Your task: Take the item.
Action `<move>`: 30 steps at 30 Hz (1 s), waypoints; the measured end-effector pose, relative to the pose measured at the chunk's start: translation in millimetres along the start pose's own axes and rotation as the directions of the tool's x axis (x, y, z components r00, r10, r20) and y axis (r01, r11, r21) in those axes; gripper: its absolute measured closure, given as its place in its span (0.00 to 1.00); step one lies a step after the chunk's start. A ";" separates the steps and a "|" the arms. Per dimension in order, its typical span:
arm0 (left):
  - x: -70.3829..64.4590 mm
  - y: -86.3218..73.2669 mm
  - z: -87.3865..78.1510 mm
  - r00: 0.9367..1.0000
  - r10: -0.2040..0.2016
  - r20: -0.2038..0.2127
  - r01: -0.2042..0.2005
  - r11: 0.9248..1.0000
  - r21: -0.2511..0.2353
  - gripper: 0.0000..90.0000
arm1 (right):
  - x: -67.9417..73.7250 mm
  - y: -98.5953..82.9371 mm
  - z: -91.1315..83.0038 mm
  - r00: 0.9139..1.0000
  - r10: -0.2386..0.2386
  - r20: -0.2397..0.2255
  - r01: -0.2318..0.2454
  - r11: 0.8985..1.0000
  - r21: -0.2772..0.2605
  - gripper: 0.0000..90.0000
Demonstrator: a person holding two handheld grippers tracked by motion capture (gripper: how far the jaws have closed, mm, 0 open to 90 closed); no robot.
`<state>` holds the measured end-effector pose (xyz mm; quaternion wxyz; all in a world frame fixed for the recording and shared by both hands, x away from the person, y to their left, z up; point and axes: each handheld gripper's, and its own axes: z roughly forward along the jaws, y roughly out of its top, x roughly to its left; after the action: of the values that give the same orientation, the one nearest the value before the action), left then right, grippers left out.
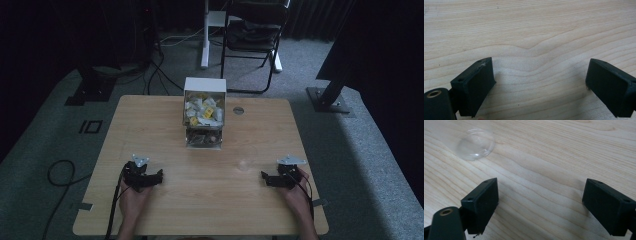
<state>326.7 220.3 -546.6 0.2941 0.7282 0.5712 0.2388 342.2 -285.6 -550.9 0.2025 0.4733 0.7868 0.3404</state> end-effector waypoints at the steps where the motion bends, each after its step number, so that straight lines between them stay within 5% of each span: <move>1: -0.1 0.2 0.2 1.000 -0.002 -0.001 0.002 1.000 0.000 0.10 | 0.0 0.1 0.0 1.000 0.000 0.000 0.000 1.000 0.000 0.15; 22: 4.2 6.8 0.8 1.000 0.018 0.022 -0.019 0.999 0.029 0.16 | 0.1 0.0 0.0 1.000 0.001 0.001 -0.001 1.000 0.000 0.15; 30: 4.5 9.2 -5.6 0.999 0.001 0.034 -0.003 0.999 0.040 0.36 | 0.2 0.0 0.0 1.000 0.001 0.001 -0.001 1.000 0.000 0.15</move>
<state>330.3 223.9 -536.1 0.2890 0.7385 0.5699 0.2152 342.1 -285.5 -550.9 0.2029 0.4741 0.7864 0.3402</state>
